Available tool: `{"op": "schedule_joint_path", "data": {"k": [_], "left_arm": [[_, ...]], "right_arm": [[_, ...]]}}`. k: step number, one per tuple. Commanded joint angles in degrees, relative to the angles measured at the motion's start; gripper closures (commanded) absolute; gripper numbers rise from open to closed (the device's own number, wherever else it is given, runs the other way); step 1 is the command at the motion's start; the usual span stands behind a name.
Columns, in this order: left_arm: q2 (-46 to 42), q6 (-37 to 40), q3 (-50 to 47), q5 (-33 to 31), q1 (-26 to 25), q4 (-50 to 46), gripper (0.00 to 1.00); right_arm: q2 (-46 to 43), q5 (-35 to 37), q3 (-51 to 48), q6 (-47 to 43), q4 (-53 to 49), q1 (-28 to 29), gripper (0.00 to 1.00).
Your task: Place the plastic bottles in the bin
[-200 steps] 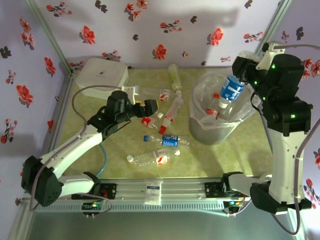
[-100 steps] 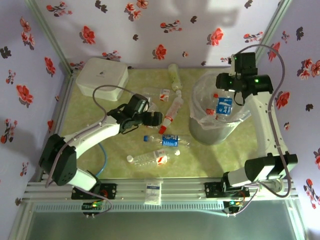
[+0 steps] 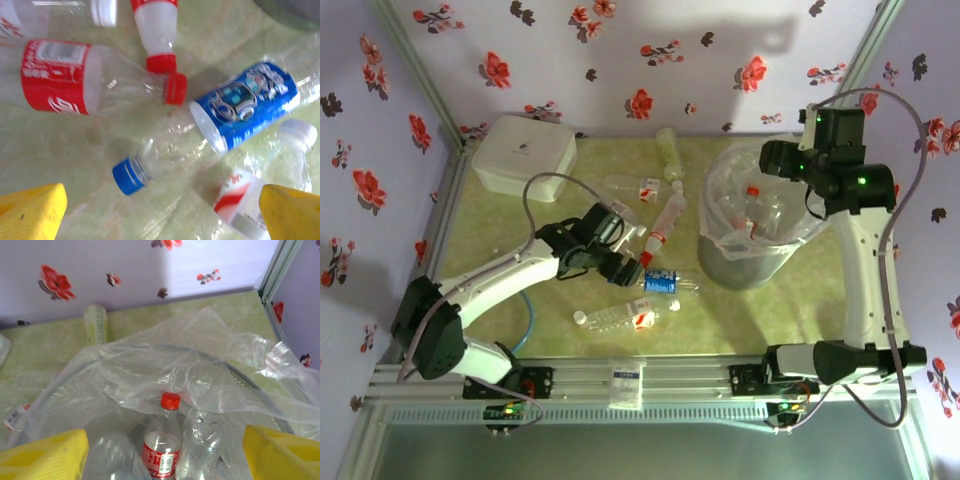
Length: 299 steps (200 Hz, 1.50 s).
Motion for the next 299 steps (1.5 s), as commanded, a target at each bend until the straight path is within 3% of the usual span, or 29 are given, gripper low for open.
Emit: {"op": "schedule_joint_path", "data": {"k": [1, 41, 91, 188, 222, 260, 299], "left_arm": [[-2.02, 3.27, -1.07, 0.90, -2.00, -5.28, 0.00], [-0.49, 4.62, -2.25, 1.30, -5.19, -7.23, 0.00], [1.45, 8.50, -2.91, 3.94, -11.59, -7.77, 0.00], [13.00, 11.80, -1.51, 4.61, -13.60, -9.87, 0.00], [13.50, 12.01, -0.03, 4.32, -13.60, -10.54, 0.20], [12.17, 12.84, 3.11, 5.95, -13.60, -13.48, 0.36], [10.54, 14.55, 6.14, 6.38, -13.60, -15.21, 0.41]], "right_arm": [[-1.57, -2.64, 1.11, 2.72, -0.87, -0.27, 0.19], [-3.92, -8.67, -1.85, 5.84, 1.58, -0.25, 0.18], [-5.21, -8.91, -4.12, 6.63, 2.12, -0.23, 0.19], [-6.77, -8.24, -6.59, 6.67, 2.61, -0.28, 0.18], [-7.55, -8.14, -6.37, 6.42, 2.23, -0.23, 0.19], [-8.44, -8.14, -5.86, 6.60, 2.23, -0.31, 0.19], [-8.84, -9.11, -5.19, 6.72, 1.71, -0.24, 0.18]]}}
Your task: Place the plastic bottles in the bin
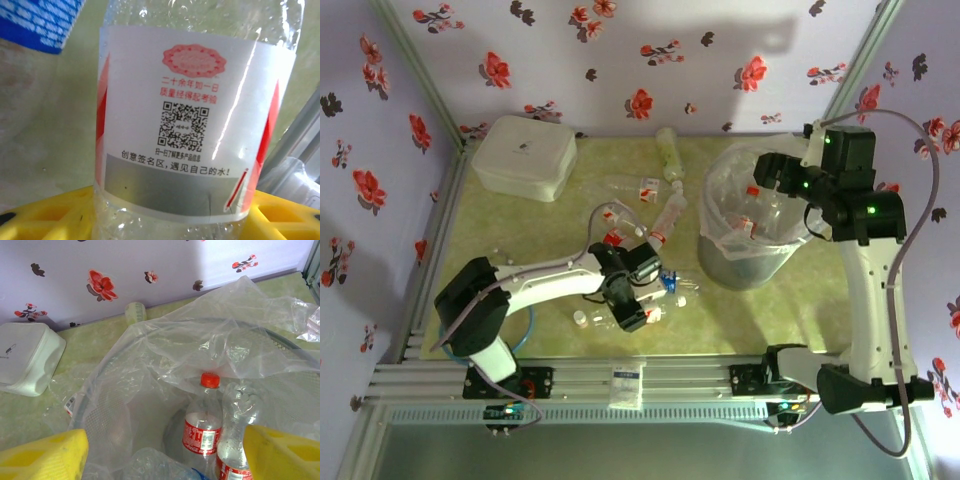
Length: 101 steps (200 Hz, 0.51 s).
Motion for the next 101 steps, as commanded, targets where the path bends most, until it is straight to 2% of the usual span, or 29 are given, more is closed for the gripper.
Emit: {"op": "schedule_joint_path", "data": {"k": [1, 26, 43, 56, 70, 101], "left_arm": [[-2.35, 2.30, 2.93, 1.23, -0.38, -3.52, 0.41], [-6.56, 3.31, 4.05, 1.21, 0.12, -3.08, 0.41], [-11.07, 1.02, 4.01, 0.13, 3.46, -0.29, 0.41], [-13.85, -2.96, 4.34, -1.03, 7.42, 2.89, 0.48], [-17.01, -8.77, 3.66, -0.74, 10.87, 9.45, 0.52], [-23.64, -16.91, -0.52, -0.64, 13.46, 25.57, 0.57]], "right_arm": [[-1.02, -1.13, 1.19, 0.61, 1.10, -0.26, 0.18], [-1.48, -6.49, 1.21, 3.01, 1.79, -0.17, 0.19], [-2.16, -13.58, -1.32, 7.84, 5.74, 1.24, 0.19], [-3.03, -14.94, -4.42, 10.74, 10.61, 5.88, 0.19], [-3.25, -13.34, -6.39, 12.49, 13.44, 11.50, 0.20], [-2.35, -12.07, -11.72, 18.26, 23.36, 20.92, 0.20]]}}
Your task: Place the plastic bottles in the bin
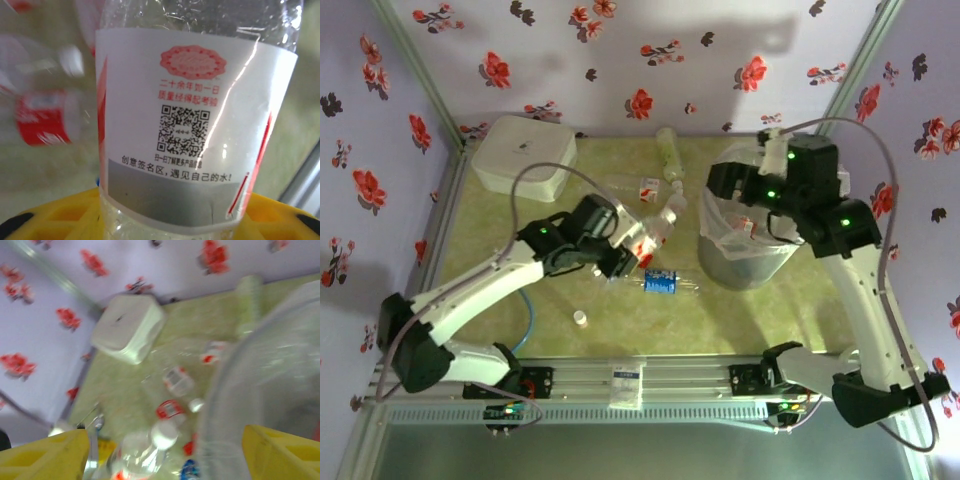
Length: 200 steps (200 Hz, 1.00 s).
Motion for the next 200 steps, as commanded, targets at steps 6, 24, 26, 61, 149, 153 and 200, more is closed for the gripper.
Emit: {"op": "schedule_joint_path", "data": {"k": [6, 24, 26, 61, 149, 153, 200], "left_arm": [[-5.11, -11.24, -2.70, 0.28, 1.68, 15.74, 0.57], [-6.76, -16.05, -3.55, 0.98, 3.43, 19.58, 0.58], [-6.85, -16.19, -3.64, 1.16, 3.46, 19.92, 0.58], [-8.16, -17.41, -5.16, 3.22, 3.46, 23.72, 0.58], [-8.09, -16.53, -6.95, 5.55, 3.12, 27.29, 0.57], [-8.05, -16.44, -7.02, 5.55, 3.12, 27.35, 0.57], [-8.87, -17.26, -7.06, 5.39, 3.12, 27.00, 0.40]], "right_arm": [[0.80, -0.19, -4.31, 7.48, 12.46, 6.56, 0.20], [2.84, 3.22, -4.99, 7.43, 14.83, 11.39, 0.19], [3.09, 3.43, -4.96, 7.31, 15.00, 11.84, 0.19], [7.99, 2.93, -4.28, 8.43, 18.78, 15.88, 0.16], [15.60, 4.79, -1.83, 11.37, 21.66, 17.50, 0.39], [15.72, 5.21, -1.55, 11.17, 21.23, 17.50, 0.41], [15.47, 8.32, 0.83, 9.27, 19.09, 17.41, 0.59]]}}
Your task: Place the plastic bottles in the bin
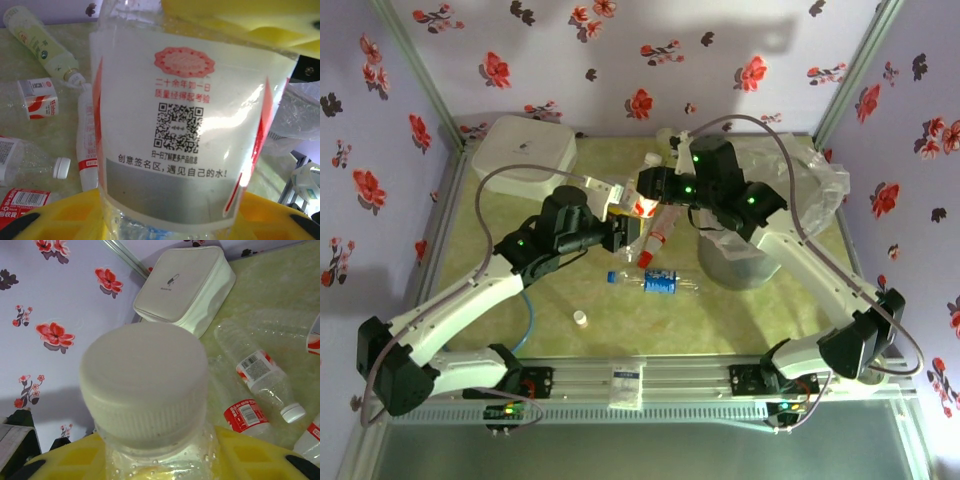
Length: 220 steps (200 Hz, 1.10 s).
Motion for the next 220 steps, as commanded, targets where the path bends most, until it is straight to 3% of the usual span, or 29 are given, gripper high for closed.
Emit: {"op": "schedule_joint_path", "data": {"k": [1, 16, 27, 84, 121, 143, 170, 220], "left_arm": [[-1.82, -0.90, -0.05, 1.14, -0.21, 2.02, 0.38], [-3.28, 0.17, -1.06, -0.04, -0.21, 2.61, 0.10], [-4.86, 0.85, -1.56, -2.42, -0.21, 1.85, 0.00], [-6.10, 2.54, -1.50, -11.62, 0.35, -10.76, 0.00], [-1.24, 3.83, -2.06, -13.08, 0.14, -14.80, 0.01], [4.44, 5.64, 1.32, -16.76, -0.11, -20.13, 0.02], [8.74, 6.31, 2.68, -16.76, -0.91, -19.34, 0.01], [9.98, 6.20, 0.59, -14.84, -1.66, -17.50, 0.01]], "right_arm": [[-0.07, 4.24, 3.34, -0.67, 0.38, -0.34, 0.59], [0.07, 5.36, 5.73, -2.42, -1.28, -0.85, 0.59], [0.03, 5.82, 8.32, -3.76, -2.78, -1.95, 0.59], [-5.51, 7.82, 20.80, -10.15, -11.98, -15.84, 0.61], [-9.32, 18.92, 25.82, -18.35, -21.69, -22.07, 0.66], [-8.45, 22.00, 27.30, -21.79, -25.73, -24.20, 0.67], [-4.20, 19.73, 27.98, -23.11, -29.50, -25.86, 0.67], [1.65, 7.18, 22.91, -20.54, -29.97, -26.26, 0.66]]}}
